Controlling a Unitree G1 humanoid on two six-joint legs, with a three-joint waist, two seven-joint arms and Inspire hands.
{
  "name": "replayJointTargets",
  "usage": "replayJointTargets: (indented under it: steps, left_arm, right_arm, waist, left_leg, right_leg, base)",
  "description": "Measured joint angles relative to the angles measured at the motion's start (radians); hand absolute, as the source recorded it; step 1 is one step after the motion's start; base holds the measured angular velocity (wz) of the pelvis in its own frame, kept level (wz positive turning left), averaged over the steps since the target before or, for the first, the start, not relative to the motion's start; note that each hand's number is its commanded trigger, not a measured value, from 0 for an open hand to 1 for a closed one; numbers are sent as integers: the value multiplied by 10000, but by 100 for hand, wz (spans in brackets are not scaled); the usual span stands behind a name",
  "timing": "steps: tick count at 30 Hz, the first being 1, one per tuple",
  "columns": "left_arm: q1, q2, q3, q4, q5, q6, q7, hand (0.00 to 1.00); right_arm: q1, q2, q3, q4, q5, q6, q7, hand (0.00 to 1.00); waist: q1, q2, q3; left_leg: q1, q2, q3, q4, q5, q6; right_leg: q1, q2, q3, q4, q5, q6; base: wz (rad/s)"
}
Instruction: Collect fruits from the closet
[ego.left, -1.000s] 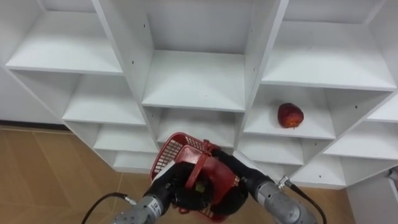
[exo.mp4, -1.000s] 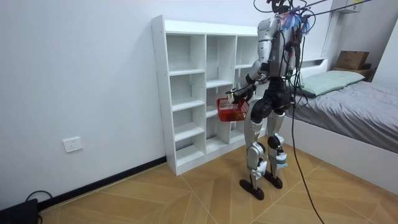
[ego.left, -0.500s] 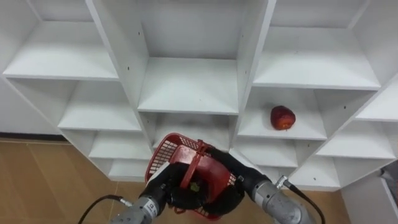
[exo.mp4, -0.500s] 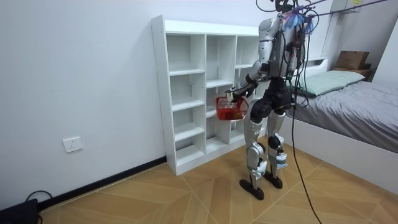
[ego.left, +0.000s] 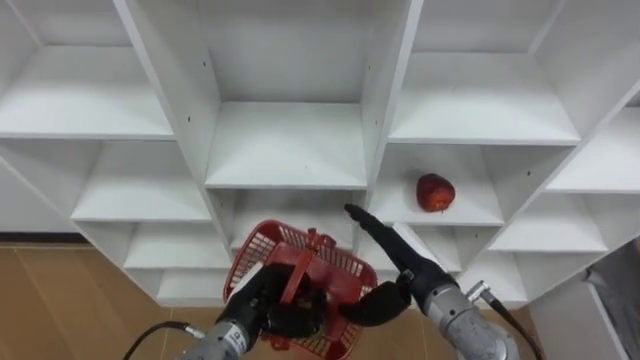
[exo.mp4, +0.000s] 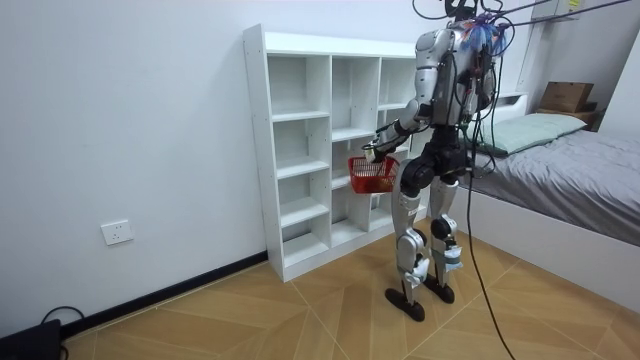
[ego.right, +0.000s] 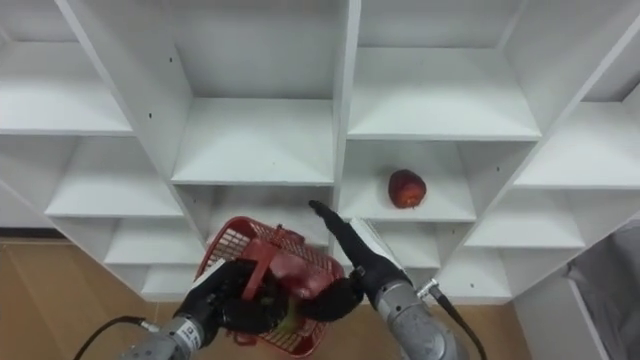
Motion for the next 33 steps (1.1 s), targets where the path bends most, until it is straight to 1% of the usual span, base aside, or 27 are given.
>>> replayJointTargets:
  steps: [3,5,7,9,11,14,20,26,29,33]
  left_arm:
    - [66,-1,2,0,-2,107,11,100]
    - [76,-19,3,-1,-2,258,45,100]
    - [80,-14,60,-1,0,270,61,100]
    - [128,-57,200,-1,2,270,135,100]
    - [172,-44,309,-1,3,274,227,100]
    - [172,-64,529,-2,20,274,303,100]
    - [177,-68,796,-7,22,273,512,100]
    - [268,-65,997,-7,16,271,686,100]
    - [322,-67,1043,-7,16,271,678,100]
    - [343,-60,1062,-7,21,271,666,100]
  right_arm:
    - [1,-2,-3,-5,92,1,-84,0]
    - [4,-3,-26,-32,206,1,-147,0]
    - [6,7,-152,-129,221,1,-160,0]
    - [15,2,-349,-352,234,1,-214,0]
    - [15,5,-514,-608,402,0,-384,0]
    - [17,2,-740,-743,430,-3,-516,0]
    - [55,0,-904,-770,496,-15,-916,0]
    - [215,2,-1194,-764,1645,-99,-1459,0]
    - [229,5,-1449,-753,1926,-107,-1753,0]
    - [228,4,-1548,-752,1931,-111,-2020,0]
  waist:
    - [-10,5,2]
    - [-33,24,-2]
    - [-35,45,2]
    - [-22,81,23]
    - [-30,87,25]
    - [-29,88,24]
    - [-115,106,8]
    - [-266,131,-8]
    - [-319,130,-8]
    - [-405,129,-7]
  left_leg:
    - [47,34,11,-2,-17,-17]
    - [53,39,11,-1,-20,-25]
    - [67,43,28,-5,-22,-29]
    - [131,47,109,-50,-23,-29]
    - [249,54,210,-125,-25,-32]
    - [364,57,242,-192,-36,-31]
    - [346,55,263,-198,-65,-38]
    - [388,55,372,-195,-65,-39]
    - [402,60,415,-195,-65,-39]
    - [409,64,416,-195,-71,-33]
  right_leg:
    - [38,26,8,-15,1,-6]
    - [33,41,10,-14,9,-20]
    - [33,47,37,-15,9,-21]
    - [41,56,136,-12,10,-21]
    - [85,66,236,-18,9,-21]
    - [140,71,334,-50,9,-20]
    - [143,85,354,-127,13,-18]
    - [224,79,416,-118,13,-18]
    - [223,81,430,-111,13,-18]
    - [250,90,424,-121,13,-17]
  base:
    - [0]
    - [0]
    - [-3]
    - [-13]
    - [-14]
    - [-10]
    - [-1]
    - [-5]
    - [-1]
    - [1]
